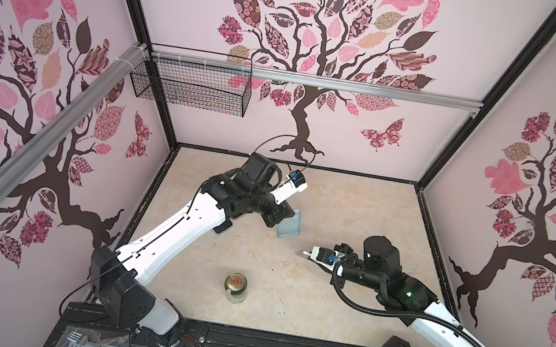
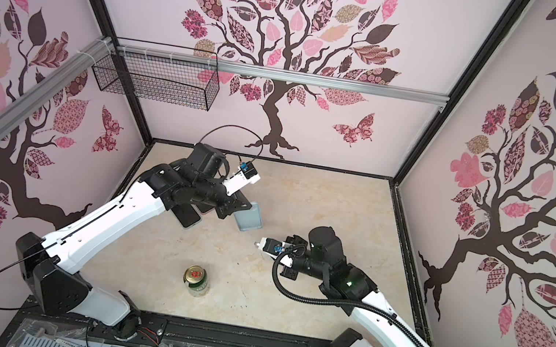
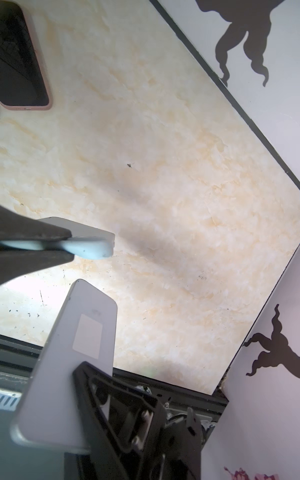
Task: Take the phone out of the phone case
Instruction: Place the phone case at the center of the table.
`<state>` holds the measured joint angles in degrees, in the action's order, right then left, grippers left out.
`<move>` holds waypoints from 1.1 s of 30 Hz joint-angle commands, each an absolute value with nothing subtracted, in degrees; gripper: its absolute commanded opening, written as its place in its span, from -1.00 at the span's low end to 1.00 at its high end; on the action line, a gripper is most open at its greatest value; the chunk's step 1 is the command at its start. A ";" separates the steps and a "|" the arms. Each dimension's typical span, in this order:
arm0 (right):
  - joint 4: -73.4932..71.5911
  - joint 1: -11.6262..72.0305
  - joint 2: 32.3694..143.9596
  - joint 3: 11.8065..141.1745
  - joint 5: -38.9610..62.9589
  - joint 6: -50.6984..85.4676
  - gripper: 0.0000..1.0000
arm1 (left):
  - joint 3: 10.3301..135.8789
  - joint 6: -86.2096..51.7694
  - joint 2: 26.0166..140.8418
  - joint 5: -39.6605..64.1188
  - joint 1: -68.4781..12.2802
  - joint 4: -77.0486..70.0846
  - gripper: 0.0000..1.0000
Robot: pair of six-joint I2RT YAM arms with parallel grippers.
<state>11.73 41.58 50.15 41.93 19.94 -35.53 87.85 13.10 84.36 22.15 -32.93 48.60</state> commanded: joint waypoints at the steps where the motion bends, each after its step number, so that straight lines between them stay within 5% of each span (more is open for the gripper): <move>1: 6.63 41.53 47.71 42.07 10.52 -18.97 -1.00 | 89.51 11.82 84.74 29.17 -30.04 49.12 -1.00; 5: 9.50 36.34 47.83 43.47 3.46 -7.78 -1.00 | 91.07 14.26 89.07 35.55 -28.63 52.78 -1.00; 12: 10.79 15.67 46.82 43.68 19.28 8.18 -1.00 | 95.05 17.75 100.37 46.23 -30.09 56.67 -1.00; 18: 11.72 15.03 46.21 43.63 19.46 8.79 -1.00 | 100.68 25.23 110.56 43.73 -35.54 65.31 -1.00; 26: 11.34 15.07 46.14 43.41 21.31 9.14 -1.00 | 98.70 25.13 114.36 40.33 -35.65 59.34 -0.99; 33: 12.30 15.03 45.45 43.63 21.02 8.64 -1.00 | 98.11 22.24 113.96 33.85 -34.27 54.64 -0.09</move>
<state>12.91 14.94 47.11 40.88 20.23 8.19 98.10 23.31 114.39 36.45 -35.35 58.35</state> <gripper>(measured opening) 0.143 0.411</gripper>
